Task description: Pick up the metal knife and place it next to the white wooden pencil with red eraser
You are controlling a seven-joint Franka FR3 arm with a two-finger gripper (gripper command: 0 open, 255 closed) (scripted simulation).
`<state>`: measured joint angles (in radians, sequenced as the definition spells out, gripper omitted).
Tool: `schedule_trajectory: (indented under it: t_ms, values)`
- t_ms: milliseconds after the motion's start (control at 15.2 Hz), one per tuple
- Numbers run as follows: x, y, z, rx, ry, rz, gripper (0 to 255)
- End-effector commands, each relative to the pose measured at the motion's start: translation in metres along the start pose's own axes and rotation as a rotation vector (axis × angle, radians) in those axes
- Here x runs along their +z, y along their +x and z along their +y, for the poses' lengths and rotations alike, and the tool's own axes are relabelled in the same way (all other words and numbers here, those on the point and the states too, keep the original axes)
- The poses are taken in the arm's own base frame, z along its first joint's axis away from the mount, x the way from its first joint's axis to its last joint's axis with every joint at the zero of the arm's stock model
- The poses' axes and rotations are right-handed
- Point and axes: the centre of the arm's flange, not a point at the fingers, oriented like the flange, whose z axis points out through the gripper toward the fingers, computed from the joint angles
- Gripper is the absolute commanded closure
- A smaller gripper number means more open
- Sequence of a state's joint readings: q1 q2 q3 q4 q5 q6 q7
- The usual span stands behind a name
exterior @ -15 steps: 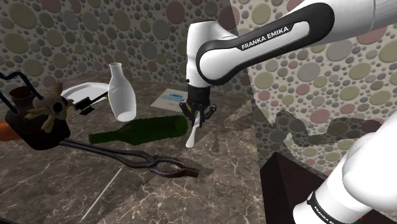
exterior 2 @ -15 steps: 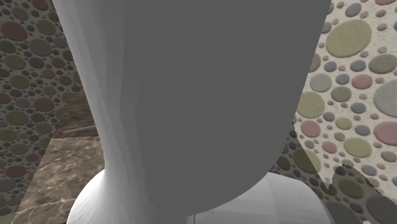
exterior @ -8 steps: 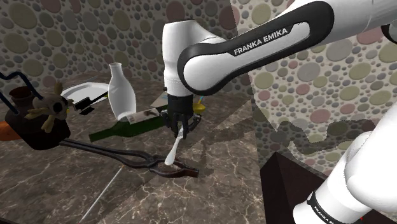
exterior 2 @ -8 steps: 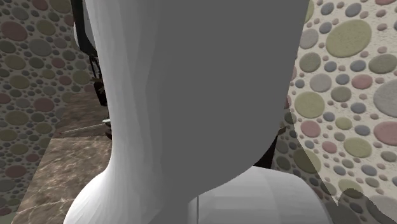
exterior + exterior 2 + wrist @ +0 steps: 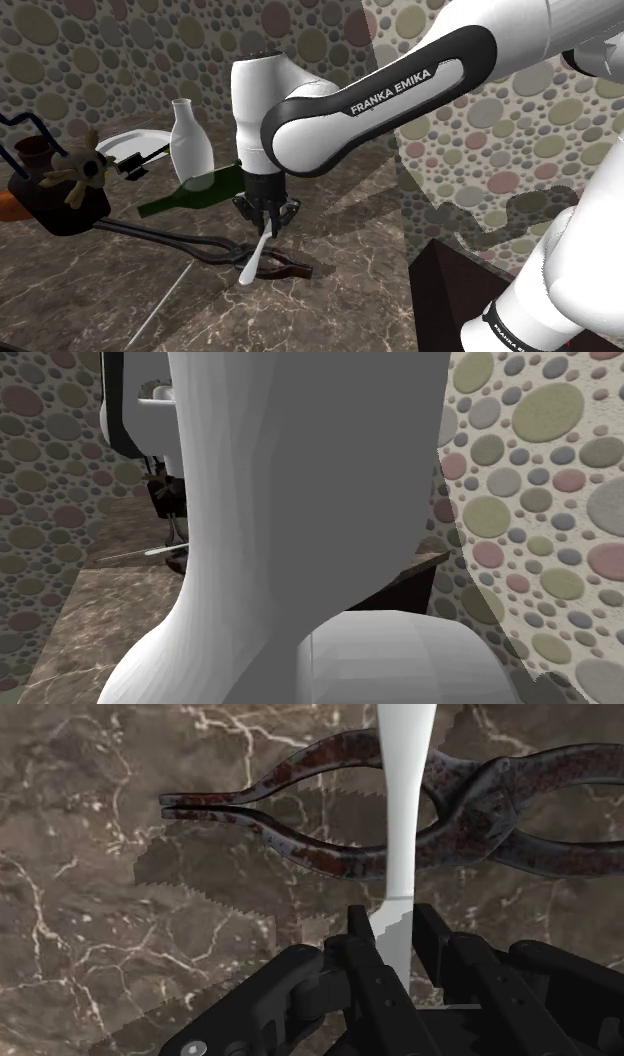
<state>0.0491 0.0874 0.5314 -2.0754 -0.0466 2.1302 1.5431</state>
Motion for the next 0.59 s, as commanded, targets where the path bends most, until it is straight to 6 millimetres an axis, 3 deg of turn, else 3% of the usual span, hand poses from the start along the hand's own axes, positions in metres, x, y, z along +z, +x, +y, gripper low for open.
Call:
schedule_trajectory:
  t_ms: [0, 330, 528]
  values:
    - [0.011, -0.001, 0.0, 0.0, 0.0, 0.0, 255]
    - [0.038, -0.001, -0.001, 0.0, 0.0, 0.0, 255]
    - [0.039, -0.001, -0.001, 0.0, 0.0, 0.0, 255]
